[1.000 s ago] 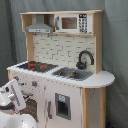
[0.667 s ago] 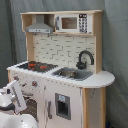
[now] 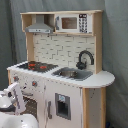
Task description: Play with the kitchen
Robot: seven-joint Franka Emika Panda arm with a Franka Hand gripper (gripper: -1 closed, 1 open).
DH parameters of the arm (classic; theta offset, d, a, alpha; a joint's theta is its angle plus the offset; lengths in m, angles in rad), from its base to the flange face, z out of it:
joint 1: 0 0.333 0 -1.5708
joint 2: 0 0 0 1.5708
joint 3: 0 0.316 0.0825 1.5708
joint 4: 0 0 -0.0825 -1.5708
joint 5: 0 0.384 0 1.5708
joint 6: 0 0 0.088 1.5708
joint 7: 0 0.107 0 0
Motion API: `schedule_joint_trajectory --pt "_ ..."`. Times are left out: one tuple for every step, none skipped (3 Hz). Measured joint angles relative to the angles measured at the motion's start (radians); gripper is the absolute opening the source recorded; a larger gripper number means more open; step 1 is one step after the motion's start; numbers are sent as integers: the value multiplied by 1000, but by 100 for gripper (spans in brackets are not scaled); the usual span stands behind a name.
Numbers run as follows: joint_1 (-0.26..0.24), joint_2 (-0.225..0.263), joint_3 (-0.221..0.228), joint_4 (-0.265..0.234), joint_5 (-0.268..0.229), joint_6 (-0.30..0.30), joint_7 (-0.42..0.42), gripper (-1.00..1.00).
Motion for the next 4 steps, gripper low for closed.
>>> schedule_joint_trajectory --pt "-35 -11 25 31 0 0 95 100" --pt "-66 -16 38 52 0 0 196 100" --pt "-88 -16 57 57 1 0 293 100" --pt "-147 -17 64 105 1 58 322 100"
